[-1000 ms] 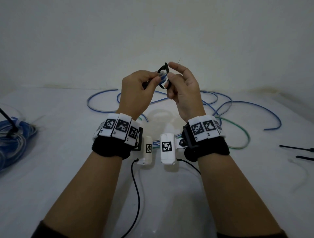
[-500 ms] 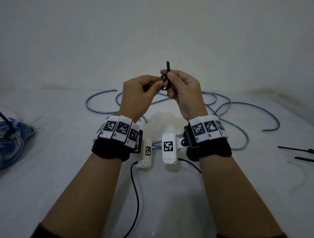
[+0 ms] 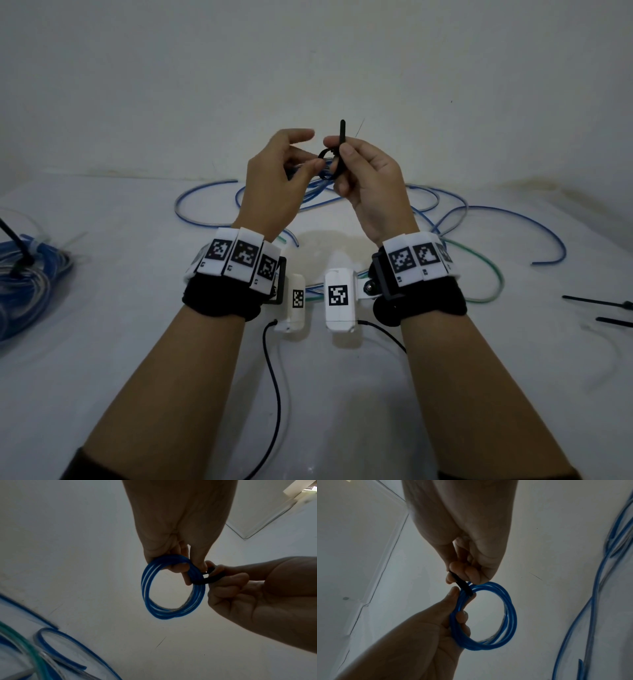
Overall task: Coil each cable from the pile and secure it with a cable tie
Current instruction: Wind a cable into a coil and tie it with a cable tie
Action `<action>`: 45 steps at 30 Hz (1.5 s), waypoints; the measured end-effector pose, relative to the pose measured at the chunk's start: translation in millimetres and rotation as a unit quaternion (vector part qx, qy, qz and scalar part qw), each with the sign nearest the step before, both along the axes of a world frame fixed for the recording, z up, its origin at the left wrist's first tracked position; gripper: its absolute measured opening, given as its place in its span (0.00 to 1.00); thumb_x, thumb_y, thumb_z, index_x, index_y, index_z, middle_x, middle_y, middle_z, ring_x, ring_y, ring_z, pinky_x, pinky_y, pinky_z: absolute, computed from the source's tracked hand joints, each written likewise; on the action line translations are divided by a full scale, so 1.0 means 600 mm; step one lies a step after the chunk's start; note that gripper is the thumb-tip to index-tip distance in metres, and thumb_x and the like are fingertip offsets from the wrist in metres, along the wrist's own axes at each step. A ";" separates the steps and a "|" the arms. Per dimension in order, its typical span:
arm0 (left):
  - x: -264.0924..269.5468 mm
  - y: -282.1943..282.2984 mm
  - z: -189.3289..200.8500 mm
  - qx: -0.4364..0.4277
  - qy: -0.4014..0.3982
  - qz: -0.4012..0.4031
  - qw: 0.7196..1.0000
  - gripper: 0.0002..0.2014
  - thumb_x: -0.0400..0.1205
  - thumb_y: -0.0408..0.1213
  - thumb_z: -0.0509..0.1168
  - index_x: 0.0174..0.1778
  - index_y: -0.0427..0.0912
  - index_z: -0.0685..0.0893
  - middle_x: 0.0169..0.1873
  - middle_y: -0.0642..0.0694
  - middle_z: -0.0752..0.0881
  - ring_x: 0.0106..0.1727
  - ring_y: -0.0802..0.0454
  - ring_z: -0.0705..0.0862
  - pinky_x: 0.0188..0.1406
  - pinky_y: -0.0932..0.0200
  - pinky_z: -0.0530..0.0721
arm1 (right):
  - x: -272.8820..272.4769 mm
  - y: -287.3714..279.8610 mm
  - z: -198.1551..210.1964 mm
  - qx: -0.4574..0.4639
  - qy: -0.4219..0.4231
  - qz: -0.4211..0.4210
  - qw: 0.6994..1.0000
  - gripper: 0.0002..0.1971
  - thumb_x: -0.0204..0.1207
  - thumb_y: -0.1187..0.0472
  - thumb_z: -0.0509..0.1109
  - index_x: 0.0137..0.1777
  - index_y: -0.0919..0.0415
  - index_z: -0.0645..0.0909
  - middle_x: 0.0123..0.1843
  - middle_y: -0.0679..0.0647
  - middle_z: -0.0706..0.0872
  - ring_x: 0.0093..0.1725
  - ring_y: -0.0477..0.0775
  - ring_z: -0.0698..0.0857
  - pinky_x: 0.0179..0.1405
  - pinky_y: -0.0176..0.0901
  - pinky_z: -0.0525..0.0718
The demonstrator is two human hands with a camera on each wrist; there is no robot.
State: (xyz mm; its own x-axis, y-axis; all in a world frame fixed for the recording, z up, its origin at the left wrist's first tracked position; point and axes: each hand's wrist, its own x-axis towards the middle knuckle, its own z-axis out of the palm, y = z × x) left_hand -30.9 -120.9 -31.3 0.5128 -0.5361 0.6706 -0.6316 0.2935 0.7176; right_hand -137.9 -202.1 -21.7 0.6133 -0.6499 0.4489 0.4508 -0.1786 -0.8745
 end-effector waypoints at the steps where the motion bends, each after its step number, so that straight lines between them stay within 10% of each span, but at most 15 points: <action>1: -0.001 0.000 0.000 0.007 -0.012 -0.005 1.000 0.13 0.80 0.32 0.66 0.60 0.41 0.81 0.41 0.53 0.88 0.47 0.58 0.88 0.52 0.62 0.85 | 0.000 0.001 0.001 0.003 0.001 0.001 1.000 0.11 0.84 0.67 0.58 0.53 0.62 0.83 0.33 0.53 0.79 0.26 0.47 0.70 0.30 0.38 0.69; 7: -0.004 -0.005 -0.001 -0.001 -0.006 0.013 1.000 0.11 0.80 0.31 0.65 0.56 0.38 0.87 0.47 0.45 0.89 0.47 0.59 0.88 0.53 0.64 0.85 | 0.002 0.009 0.003 0.040 -0.010 -0.014 0.999 0.11 0.84 0.65 0.60 0.61 0.57 0.79 0.33 0.55 0.78 0.23 0.47 0.69 0.26 0.38 0.69; 16: 0.005 -0.004 0.001 -0.044 0.077 0.060 0.994 0.07 0.79 0.33 0.67 0.49 0.38 0.89 0.39 0.51 0.87 0.44 0.56 0.87 0.50 0.62 0.85 | 0.002 0.013 0.008 0.072 0.054 -0.004 0.996 0.13 0.81 0.63 0.63 0.34 0.62 0.78 0.28 0.53 0.80 0.22 0.48 0.69 0.27 0.39 0.66; 26: 0.012 0.001 -0.001 -0.006 0.030 0.041 0.999 0.06 0.80 0.36 0.67 0.50 0.49 0.87 0.30 0.56 0.85 0.29 0.67 0.79 0.32 0.75 0.72 | -0.004 0.012 0.006 0.040 0.110 0.033 0.993 0.12 0.82 0.65 0.63 0.36 0.63 0.79 0.32 0.56 0.80 0.23 0.47 0.70 0.27 0.37 0.70; 45: 0.016 0.005 0.000 0.001 0.030 0.039 0.999 0.05 0.80 0.36 0.67 0.45 0.50 0.86 0.32 0.53 0.86 0.29 0.64 0.79 0.32 0.69 0.76 | 0.000 0.011 0.003 0.019 0.122 0.042 0.991 0.13 0.82 0.66 0.62 0.35 0.65 0.80 0.29 0.55 0.80 0.21 0.46 0.71 0.25 0.35 0.71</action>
